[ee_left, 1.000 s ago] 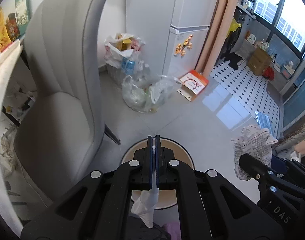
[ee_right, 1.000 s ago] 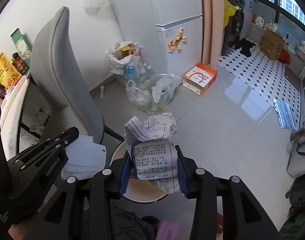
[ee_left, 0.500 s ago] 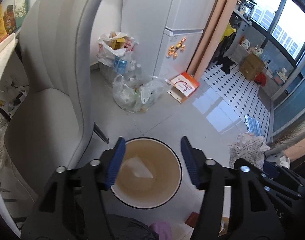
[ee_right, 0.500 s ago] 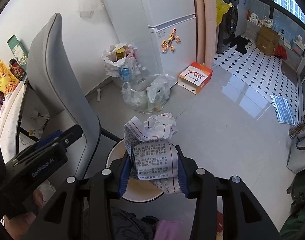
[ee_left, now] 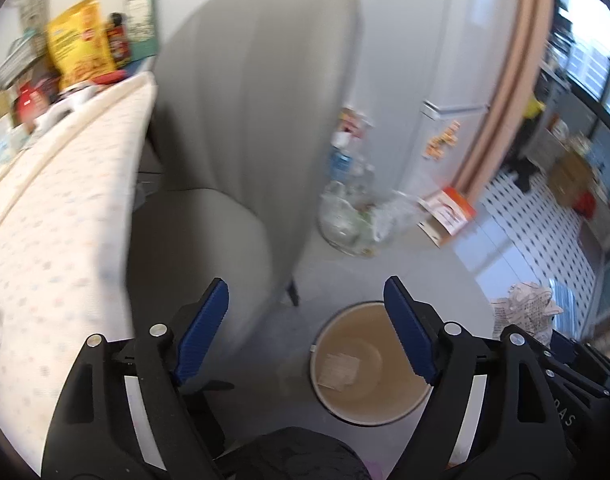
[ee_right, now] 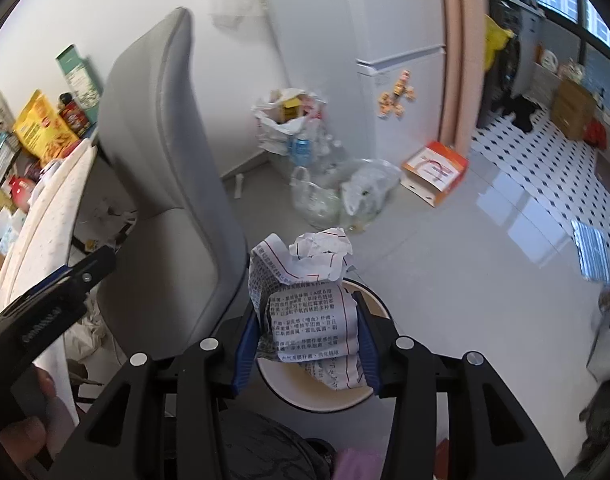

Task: Collect trash
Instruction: 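Open the right gripper to drop the wrapper into the bin, then bring both tools back to the table toward the red-and-white wrapper, then grasp the red-and-white wrapper with the left gripper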

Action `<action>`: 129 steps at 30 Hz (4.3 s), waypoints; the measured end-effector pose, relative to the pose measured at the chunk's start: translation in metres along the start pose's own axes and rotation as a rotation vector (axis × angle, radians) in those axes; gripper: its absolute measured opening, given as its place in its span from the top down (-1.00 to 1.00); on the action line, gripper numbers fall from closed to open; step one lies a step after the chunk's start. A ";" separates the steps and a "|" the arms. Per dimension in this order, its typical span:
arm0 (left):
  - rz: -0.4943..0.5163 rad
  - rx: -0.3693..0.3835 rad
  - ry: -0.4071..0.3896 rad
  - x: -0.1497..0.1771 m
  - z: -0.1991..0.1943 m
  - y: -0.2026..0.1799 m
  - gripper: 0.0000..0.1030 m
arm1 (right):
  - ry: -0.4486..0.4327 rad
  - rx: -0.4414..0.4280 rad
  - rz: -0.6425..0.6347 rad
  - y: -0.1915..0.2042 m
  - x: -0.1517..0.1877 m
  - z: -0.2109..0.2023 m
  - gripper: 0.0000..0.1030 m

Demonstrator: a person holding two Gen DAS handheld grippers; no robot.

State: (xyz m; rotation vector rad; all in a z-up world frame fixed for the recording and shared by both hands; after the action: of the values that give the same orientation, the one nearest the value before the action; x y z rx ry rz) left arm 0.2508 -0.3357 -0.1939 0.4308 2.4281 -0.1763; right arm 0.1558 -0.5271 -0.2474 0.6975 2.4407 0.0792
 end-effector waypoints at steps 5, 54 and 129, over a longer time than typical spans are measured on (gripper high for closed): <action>-0.034 -0.024 -0.019 -0.004 -0.012 0.024 -0.73 | -0.037 0.038 -0.056 0.017 -0.012 -0.011 -0.45; -0.331 -0.222 -0.265 0.085 -0.218 0.271 -0.89 | -0.199 -0.155 -0.397 0.257 0.094 -0.188 -0.85; -0.521 -0.343 -0.058 0.187 -0.168 0.417 0.37 | 0.017 -0.321 -0.686 0.434 0.188 -0.111 -0.18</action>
State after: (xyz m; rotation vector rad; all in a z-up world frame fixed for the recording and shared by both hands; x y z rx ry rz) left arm 0.1613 0.1427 -0.1887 -0.3590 2.4013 0.0098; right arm 0.1661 -0.0481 -0.1647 -0.2902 2.4682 0.1956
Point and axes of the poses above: each gripper's, at about its wrist camera, not at the fingertips, and z roughly the way its jaws point, y to its left, x to its underside, the point moved 8 cm from there along z, roughly the way its jaws point, and after that the axes turned 1 degree about z, right-handed, at the moved point
